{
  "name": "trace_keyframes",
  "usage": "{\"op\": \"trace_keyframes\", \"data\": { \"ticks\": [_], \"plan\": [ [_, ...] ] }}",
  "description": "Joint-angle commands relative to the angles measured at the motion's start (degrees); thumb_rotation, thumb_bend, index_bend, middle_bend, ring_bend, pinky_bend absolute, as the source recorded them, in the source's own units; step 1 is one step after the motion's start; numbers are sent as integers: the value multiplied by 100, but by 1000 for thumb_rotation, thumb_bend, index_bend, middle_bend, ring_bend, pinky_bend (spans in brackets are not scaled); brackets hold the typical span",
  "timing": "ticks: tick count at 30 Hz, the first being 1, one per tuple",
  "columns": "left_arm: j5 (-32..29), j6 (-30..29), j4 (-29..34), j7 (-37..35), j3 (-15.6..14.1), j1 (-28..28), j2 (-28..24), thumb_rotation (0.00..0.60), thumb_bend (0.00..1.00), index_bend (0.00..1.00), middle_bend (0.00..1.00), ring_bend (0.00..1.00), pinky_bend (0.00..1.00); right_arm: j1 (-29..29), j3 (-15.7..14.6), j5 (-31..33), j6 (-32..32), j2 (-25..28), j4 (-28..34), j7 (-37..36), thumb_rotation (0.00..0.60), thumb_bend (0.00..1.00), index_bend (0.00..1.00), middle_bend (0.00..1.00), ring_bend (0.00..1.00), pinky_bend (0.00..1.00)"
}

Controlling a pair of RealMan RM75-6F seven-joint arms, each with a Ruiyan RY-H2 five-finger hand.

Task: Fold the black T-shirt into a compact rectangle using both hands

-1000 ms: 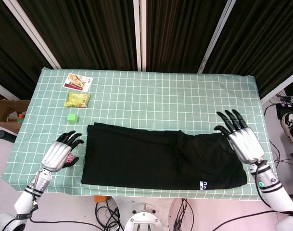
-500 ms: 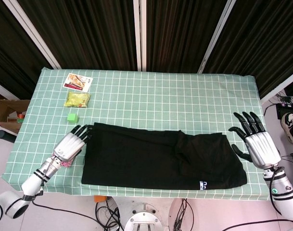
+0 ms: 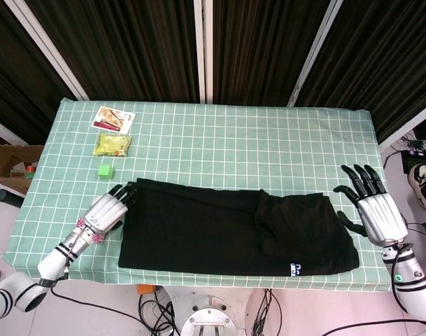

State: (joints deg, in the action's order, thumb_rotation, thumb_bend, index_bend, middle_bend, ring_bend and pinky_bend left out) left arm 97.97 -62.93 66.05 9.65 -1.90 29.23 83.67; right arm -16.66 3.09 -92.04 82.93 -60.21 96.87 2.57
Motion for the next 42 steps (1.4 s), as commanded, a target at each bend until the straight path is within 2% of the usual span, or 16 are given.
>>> {"op": "trace_keyframes", "data": {
  "ticks": [1, 7, 16, 24, 34, 42],
  "plan": [
    [-19, -19, -249, -146, -32, 43, 168, 600, 182, 255, 124, 85, 187, 14, 1, -13, -3, -2, 5, 17, 600, 238, 369, 86, 0, 0],
    [-51, 1, -466, -429, -103, 102, 336, 600, 181, 255, 125, 86, 187, 60, 21, -37, 15, 24, 59, 61, 600, 238, 369, 85, 0, 0],
    [-20, -152, -462, -1179, -178, 181, 462, 600, 182, 283, 125, 85, 187, 96, 32, -60, -12, -27, 52, 120, 600, 238, 369, 83, 0, 0],
    [15, -271, -561, -1480, -228, 233, 480, 600, 185, 303, 131, 86, 187, 133, 49, -60, -10, -59, 26, 128, 600, 238, 369, 81, 0, 0],
    [246, -302, -589, -2132, -481, 385, 327, 600, 294, 365, 140, 86, 185, 185, 58, -40, -7, -179, -52, 235, 600, 238, 369, 78, 0, 0],
    [296, -334, -566, -2293, -511, 488, 310, 600, 321, 368, 143, 87, 185, 251, 60, -43, 55, -238, -91, 285, 600, 237, 369, 76, 0, 0]
  ]
}}
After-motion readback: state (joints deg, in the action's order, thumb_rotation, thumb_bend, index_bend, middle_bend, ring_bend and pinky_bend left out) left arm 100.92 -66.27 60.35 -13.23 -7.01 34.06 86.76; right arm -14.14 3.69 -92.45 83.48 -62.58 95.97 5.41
